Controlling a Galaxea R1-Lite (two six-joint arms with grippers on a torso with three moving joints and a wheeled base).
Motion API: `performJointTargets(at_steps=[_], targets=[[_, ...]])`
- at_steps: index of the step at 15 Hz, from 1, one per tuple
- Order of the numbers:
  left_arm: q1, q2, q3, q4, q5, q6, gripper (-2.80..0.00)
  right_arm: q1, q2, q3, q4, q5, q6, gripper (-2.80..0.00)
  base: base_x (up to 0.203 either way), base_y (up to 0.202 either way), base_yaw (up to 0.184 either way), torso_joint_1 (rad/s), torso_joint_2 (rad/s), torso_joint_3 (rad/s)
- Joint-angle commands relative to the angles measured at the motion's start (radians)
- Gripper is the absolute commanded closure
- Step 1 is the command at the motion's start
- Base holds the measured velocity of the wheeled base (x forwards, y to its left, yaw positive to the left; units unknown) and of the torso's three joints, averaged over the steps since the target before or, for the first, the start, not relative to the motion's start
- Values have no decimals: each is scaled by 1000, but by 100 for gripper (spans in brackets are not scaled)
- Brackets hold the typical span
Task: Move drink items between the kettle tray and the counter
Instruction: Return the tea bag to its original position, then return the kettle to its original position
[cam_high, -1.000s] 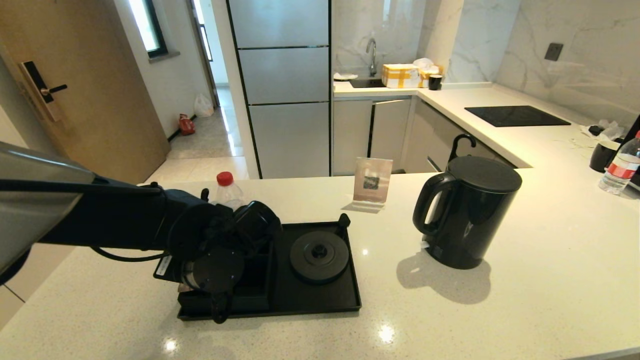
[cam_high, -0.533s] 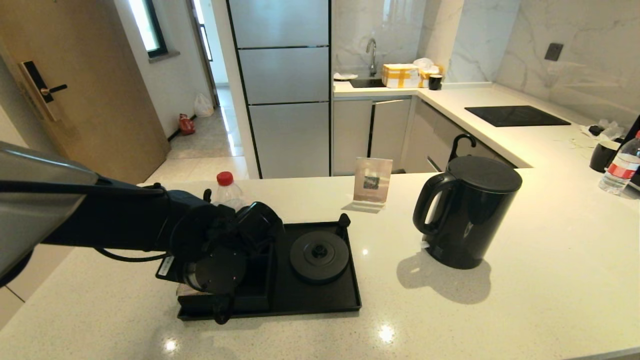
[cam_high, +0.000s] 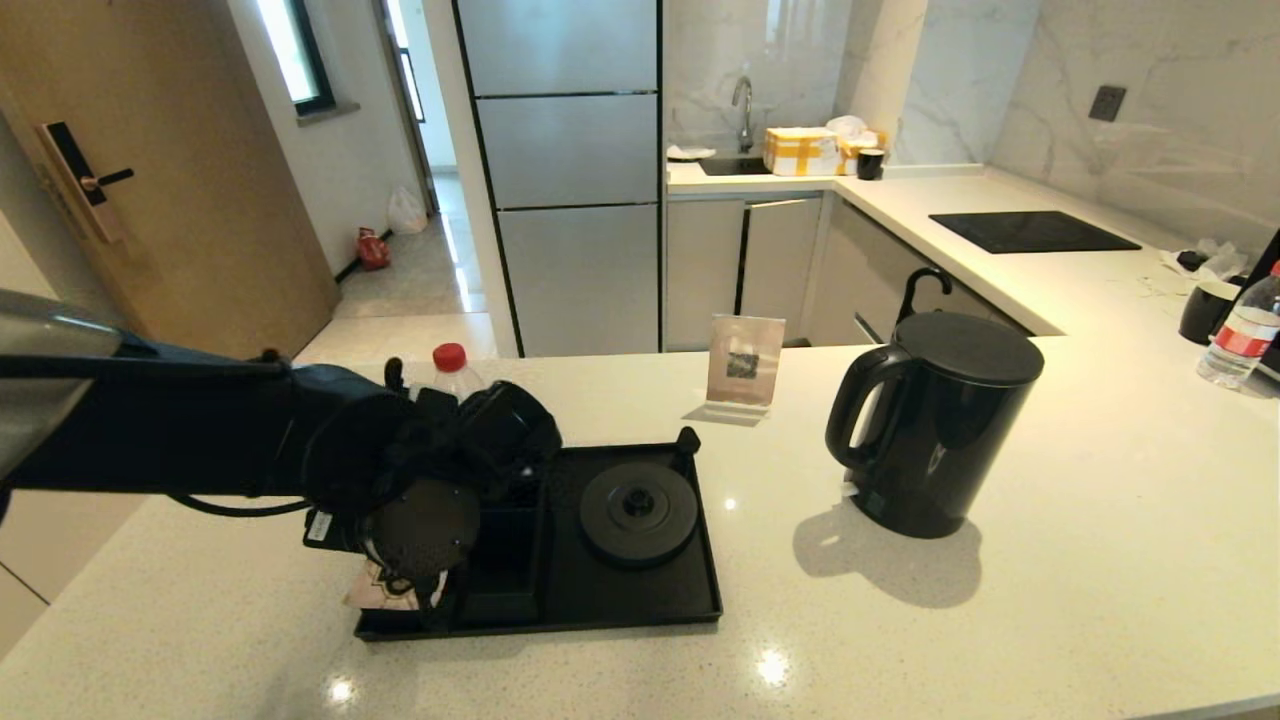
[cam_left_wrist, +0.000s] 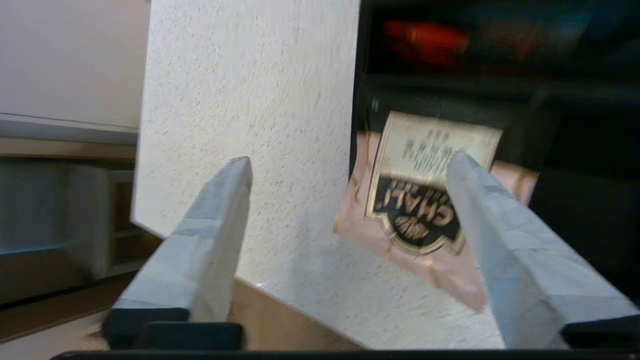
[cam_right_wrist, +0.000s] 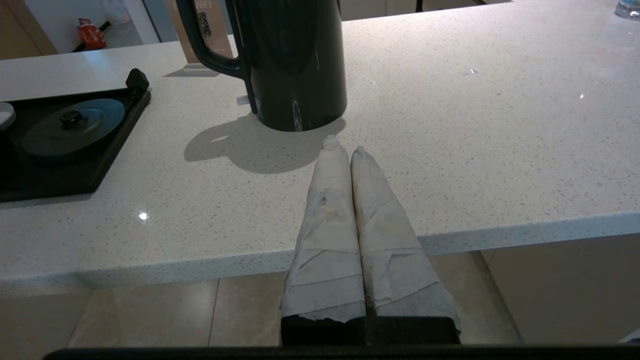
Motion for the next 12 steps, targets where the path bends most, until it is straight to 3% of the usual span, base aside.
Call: performJointTargets(at_steps=[1,4,9,10,12], targets=[[1,-67,8,-38,4,-8,-280,0,1,0,0,0,0,0,0,0,0,0,0,0],[5,-95,6,-44,3,-21,-280,0,1,0,0,0,0,0,0,0,0,0,0,0],[52,-349,15,-40,-28,-24,-280,0,1,0,0,0,0,0,0,0,0,0,0,0],[65,-370,18,-35,-39,-18,0,0,1,0,0,0,0,0,0,0,0,0,0,0],[89,-417,40,-31,-66,-16,0,0,1,0,0,0,0,0,0,0,0,0,0,0]])
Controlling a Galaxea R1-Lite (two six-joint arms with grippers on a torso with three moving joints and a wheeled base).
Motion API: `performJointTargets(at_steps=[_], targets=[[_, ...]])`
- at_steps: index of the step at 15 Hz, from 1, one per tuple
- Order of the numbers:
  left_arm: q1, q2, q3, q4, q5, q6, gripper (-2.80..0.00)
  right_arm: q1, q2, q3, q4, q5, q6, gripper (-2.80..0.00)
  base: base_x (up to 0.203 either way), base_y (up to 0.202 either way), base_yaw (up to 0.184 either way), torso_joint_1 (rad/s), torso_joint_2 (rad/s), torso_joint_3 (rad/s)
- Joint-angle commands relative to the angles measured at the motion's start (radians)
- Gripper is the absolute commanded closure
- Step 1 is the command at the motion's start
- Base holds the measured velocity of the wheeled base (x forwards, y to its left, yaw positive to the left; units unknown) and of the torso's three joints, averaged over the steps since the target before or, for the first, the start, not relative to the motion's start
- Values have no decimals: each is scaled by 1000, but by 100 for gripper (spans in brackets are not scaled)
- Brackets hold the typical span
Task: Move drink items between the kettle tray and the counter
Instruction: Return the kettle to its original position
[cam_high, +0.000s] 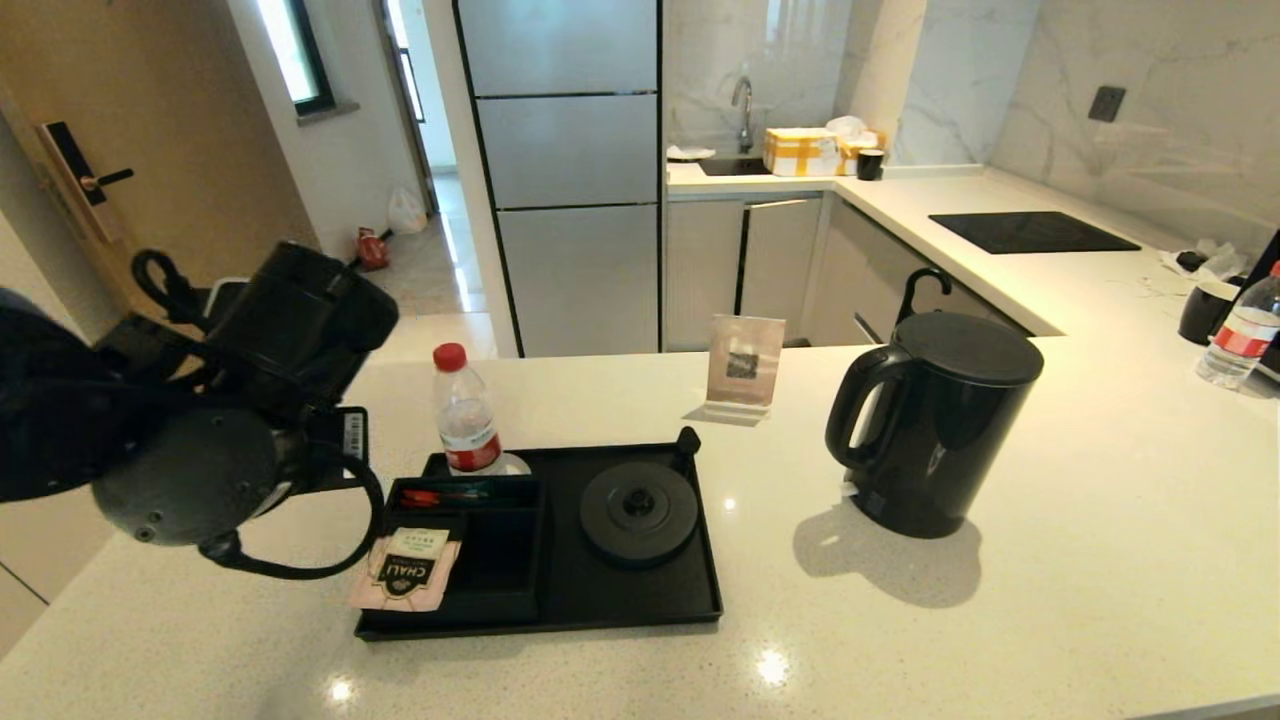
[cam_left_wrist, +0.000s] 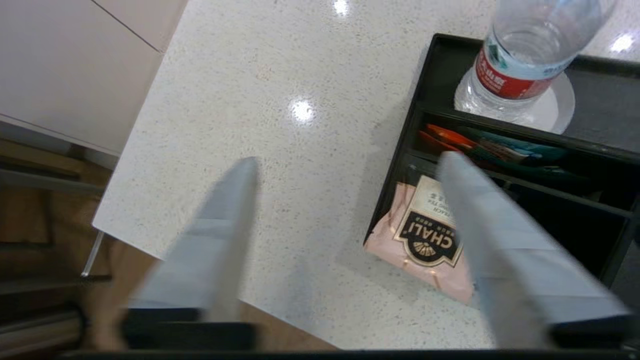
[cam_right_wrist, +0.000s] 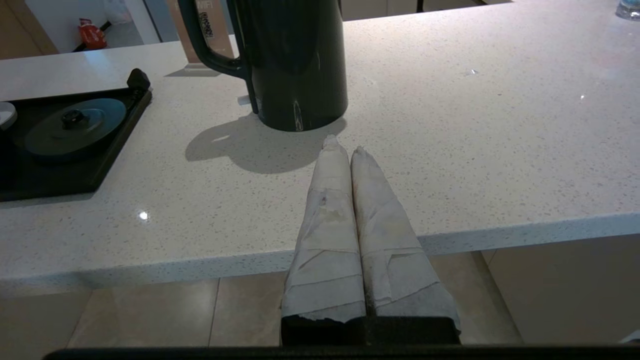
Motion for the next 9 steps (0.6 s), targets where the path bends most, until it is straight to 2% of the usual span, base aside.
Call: performJointTargets(at_steps=[1,5,6,9], targets=[[38,-150,29,10,-25,1,0,0,1,0,0,0,0,0,0,0,0,0,0,0],[150,-451,65,101,-145,42,0,0,1,0,0,0,0,0,0,0,0,0,0,0],[174,-472,69,128,-174,54,0,0,1,0,0,0,0,0,0,0,0,0,0,0],[175,-473,70,130,-176,56,0,0,1,0,0,0,0,0,0,0,0,0,0,0]])
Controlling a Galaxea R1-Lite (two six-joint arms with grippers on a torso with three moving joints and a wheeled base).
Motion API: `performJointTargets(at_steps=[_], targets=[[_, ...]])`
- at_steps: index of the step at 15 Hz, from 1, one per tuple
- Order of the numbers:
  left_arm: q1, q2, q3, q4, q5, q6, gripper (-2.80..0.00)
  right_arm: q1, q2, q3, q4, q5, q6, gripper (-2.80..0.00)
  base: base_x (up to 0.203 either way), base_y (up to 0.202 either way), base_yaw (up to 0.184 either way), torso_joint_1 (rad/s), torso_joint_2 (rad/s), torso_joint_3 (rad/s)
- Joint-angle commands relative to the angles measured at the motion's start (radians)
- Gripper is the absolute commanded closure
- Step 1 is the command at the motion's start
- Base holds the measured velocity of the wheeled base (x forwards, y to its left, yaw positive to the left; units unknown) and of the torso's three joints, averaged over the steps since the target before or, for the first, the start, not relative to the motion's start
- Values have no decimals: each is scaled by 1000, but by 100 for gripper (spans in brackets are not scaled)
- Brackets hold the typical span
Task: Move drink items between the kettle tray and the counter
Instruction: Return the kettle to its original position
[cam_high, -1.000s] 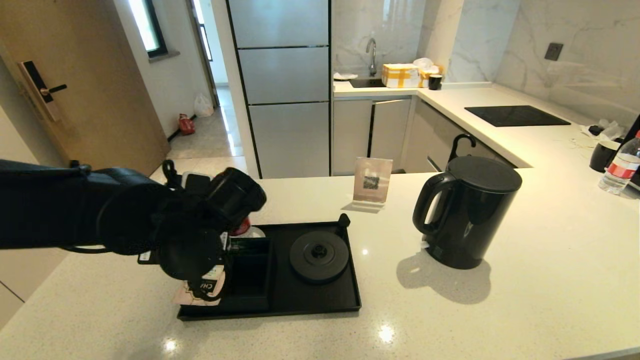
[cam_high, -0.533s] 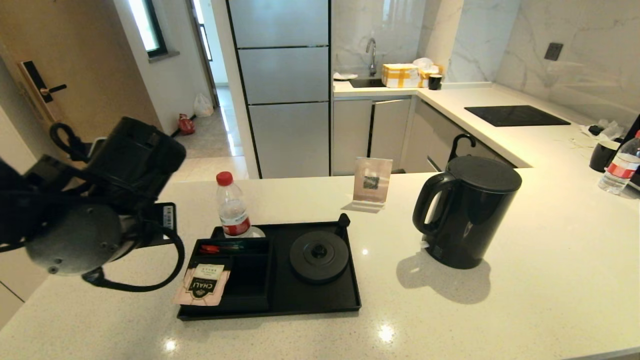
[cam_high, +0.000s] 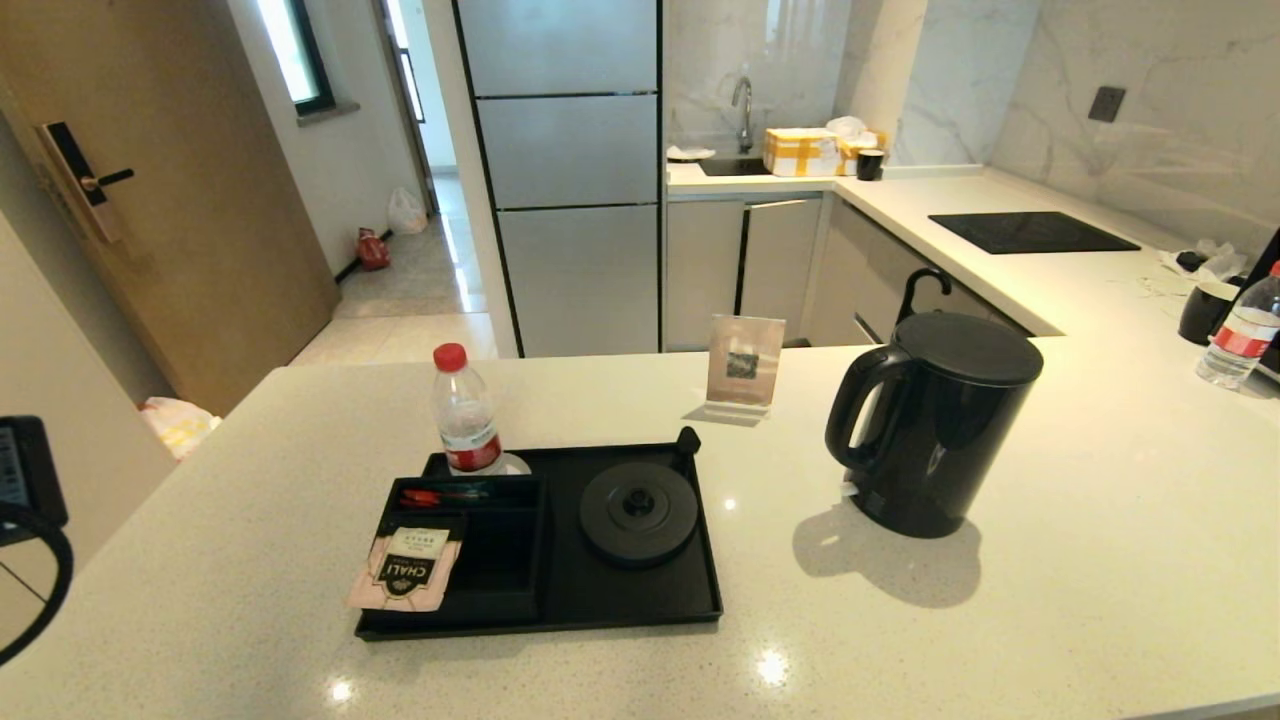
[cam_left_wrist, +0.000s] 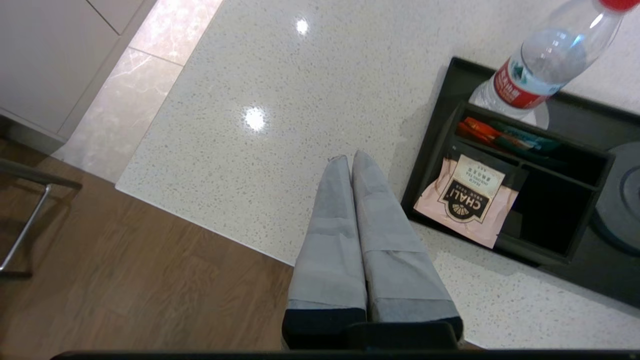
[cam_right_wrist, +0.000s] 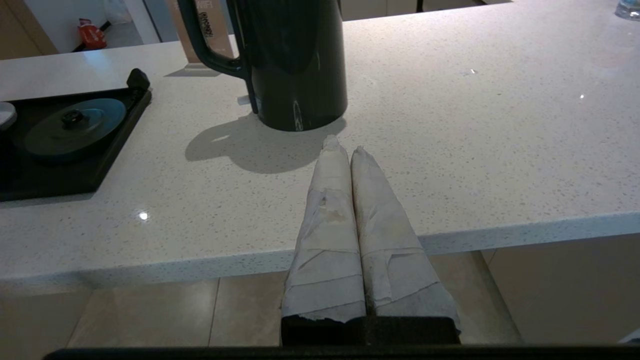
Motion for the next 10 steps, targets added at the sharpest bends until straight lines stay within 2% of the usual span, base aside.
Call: performJointTargets(at_steps=[1,3,6,8,10], targets=[[20,-50,-20,43,-37,22,0,0,1,0,-1,0,0,0,0,0,0,0,0,0],[77,-175,-92,192,-223,87,0,0,1,1,-1,0,0,0,0,0,0,0,0,0],[190,-549,-195,447,-557,188,0,0,1,0,-1,0,0,0,0,0,0,0,0,0],[246,-760,-205,571,-700,259,0,0,1,0,-1,0,0,0,0,0,0,0,0,0],[303,-884,-190,690,-824,330,0,0,1,0,-1,0,0,0,0,0,0,0,0,0]])
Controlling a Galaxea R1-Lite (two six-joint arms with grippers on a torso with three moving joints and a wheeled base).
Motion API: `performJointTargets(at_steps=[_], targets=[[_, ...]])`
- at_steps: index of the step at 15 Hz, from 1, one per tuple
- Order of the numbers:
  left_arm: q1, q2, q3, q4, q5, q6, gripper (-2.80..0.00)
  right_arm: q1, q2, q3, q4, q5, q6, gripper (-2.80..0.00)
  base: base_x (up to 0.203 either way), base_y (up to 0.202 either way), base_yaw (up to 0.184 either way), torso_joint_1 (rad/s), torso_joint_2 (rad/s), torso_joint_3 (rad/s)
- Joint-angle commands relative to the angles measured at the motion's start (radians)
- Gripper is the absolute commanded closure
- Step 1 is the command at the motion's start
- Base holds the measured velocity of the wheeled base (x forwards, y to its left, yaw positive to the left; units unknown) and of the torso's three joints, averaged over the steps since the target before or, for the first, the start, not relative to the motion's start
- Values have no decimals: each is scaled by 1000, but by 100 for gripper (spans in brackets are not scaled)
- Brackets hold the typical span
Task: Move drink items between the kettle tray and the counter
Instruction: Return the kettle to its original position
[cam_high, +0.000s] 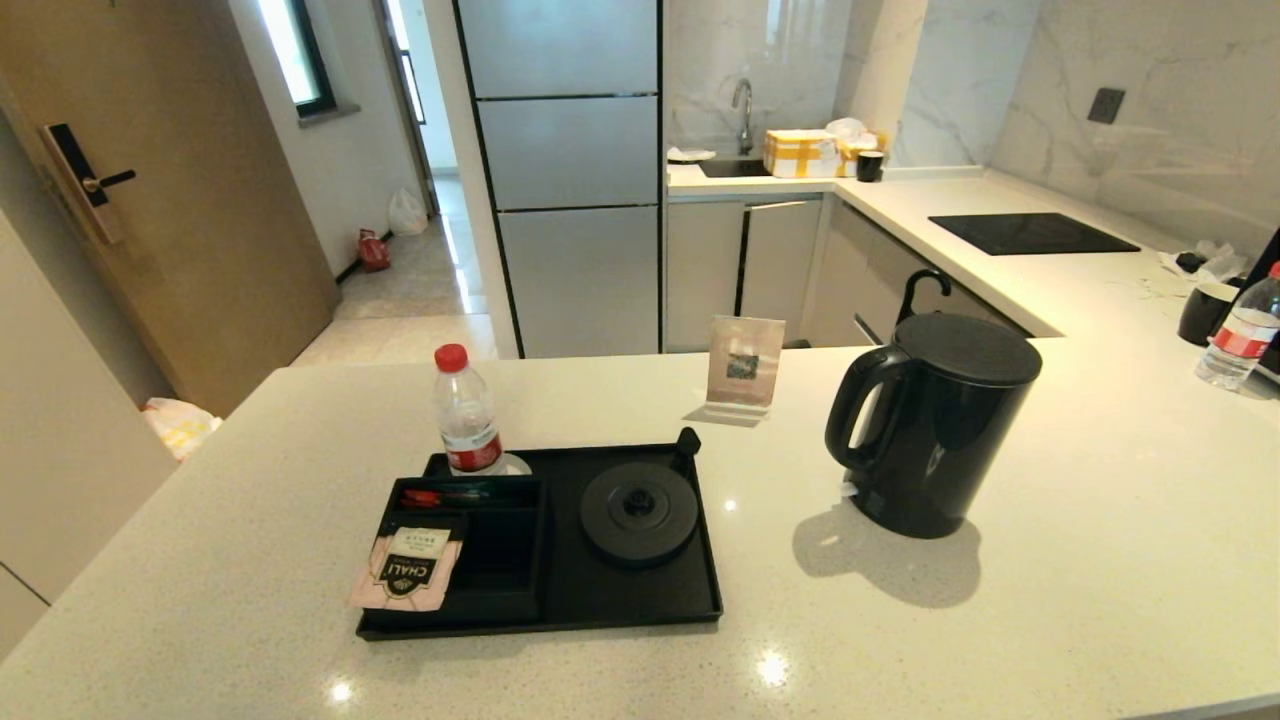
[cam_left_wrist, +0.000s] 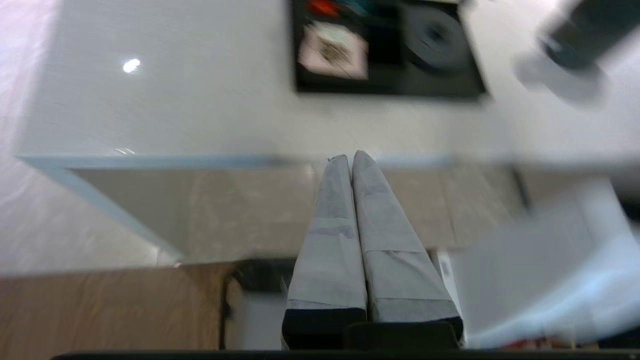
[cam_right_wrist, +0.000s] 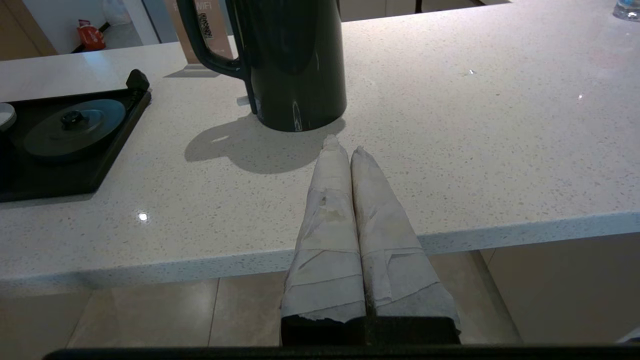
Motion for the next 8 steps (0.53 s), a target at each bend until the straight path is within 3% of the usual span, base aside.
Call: performJointTargets(at_steps=[1,3,4,6,8], targets=[[53,-190,11,100,-108,47,0,0,1,0,-1,0,0,0,0,0,0,0,0,0],[57,-218,48,42,-80,49,0,0,1,0,-1,0,0,0,0,0,0,0,0,0],[61,-255,122,-18,-56,50,0,0,1,0,-1,0,0,0,0,0,0,0,0,0],[66,-322,394,-175,3,48,0,0,1,0,-1,0,0,0,0,0,0,0,0,0],[69,-348,732,-547,67,49,0,0,1,0,-1,0,0,0,0,0,0,0,0,0]])
